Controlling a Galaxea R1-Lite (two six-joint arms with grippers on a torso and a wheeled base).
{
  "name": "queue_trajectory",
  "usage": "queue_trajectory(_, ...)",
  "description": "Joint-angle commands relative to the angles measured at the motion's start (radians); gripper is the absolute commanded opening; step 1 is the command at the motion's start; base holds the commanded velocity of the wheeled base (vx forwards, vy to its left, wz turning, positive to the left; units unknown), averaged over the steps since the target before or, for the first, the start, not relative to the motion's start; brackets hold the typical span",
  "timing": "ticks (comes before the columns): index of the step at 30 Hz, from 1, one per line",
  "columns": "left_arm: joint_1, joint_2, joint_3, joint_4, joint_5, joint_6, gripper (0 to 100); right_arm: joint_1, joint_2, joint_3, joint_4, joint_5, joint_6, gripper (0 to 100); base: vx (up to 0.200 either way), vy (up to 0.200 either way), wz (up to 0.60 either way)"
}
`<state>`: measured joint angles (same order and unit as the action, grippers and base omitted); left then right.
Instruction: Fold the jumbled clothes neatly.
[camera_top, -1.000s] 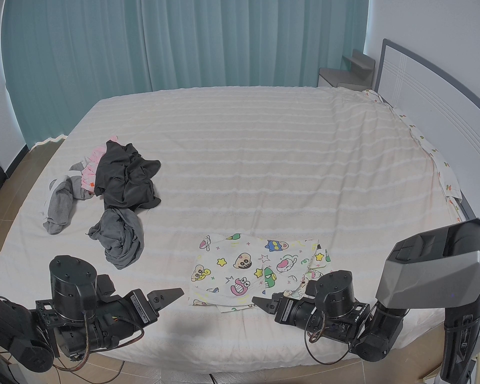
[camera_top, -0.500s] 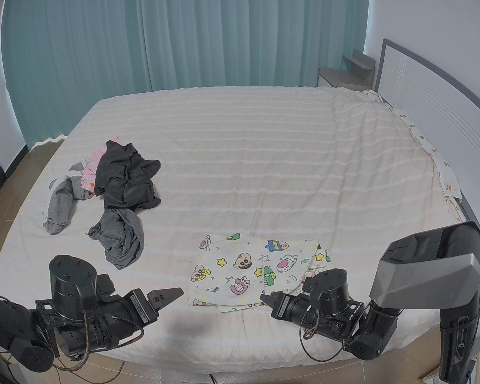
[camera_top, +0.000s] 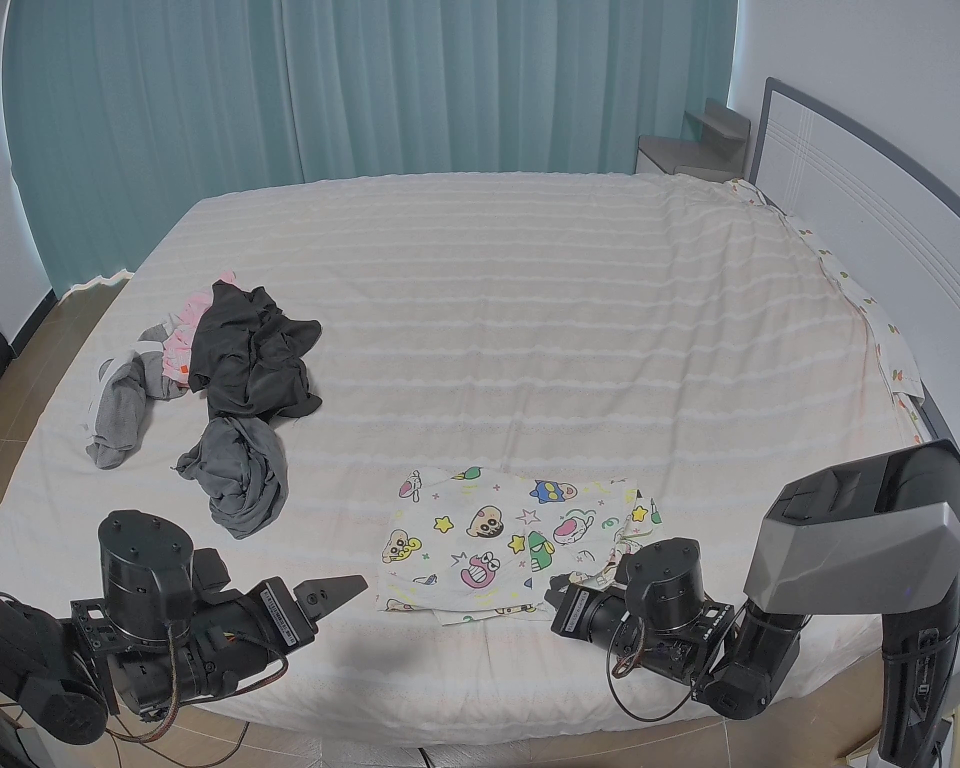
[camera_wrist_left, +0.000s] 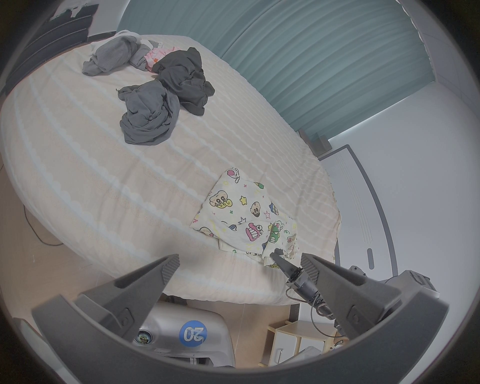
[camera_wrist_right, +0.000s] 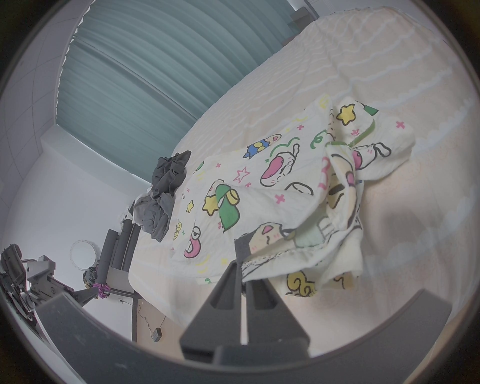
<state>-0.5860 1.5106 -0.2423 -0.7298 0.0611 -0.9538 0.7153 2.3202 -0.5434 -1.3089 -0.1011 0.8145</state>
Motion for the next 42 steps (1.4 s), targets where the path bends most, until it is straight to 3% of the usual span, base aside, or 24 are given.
queue_trajectory(1,0.000,-0.001,0.000,0.000,0.000,0.000,100,-0.011,-0.022,0.039,-0.004,0.003,0.000,0,0.000,0.000,0.00)
queue_trajectory(10,0.000,-0.001,0.000,0.000,0.000,0.000,100,-0.066,-0.082,0.123,-0.012,0.021,0.005,0,0.000,0.000,0.00)
queue_trajectory(25,0.000,0.000,0.000,0.000,0.000,0.000,100,-0.228,-0.143,0.234,-0.030,0.218,-0.001,0,0.000,0.000,0.00)
queue_trajectory(34,0.002,0.002,0.002,0.000,0.002,0.000,100,-0.293,-0.153,0.287,-0.030,0.322,-0.078,0,0.000,0.000,0.00)
queue_trajectory(42,0.002,0.002,0.002,0.000,0.000,0.000,100,-0.307,-0.131,0.306,-0.021,0.339,-0.126,0,0.000,0.000,0.00)
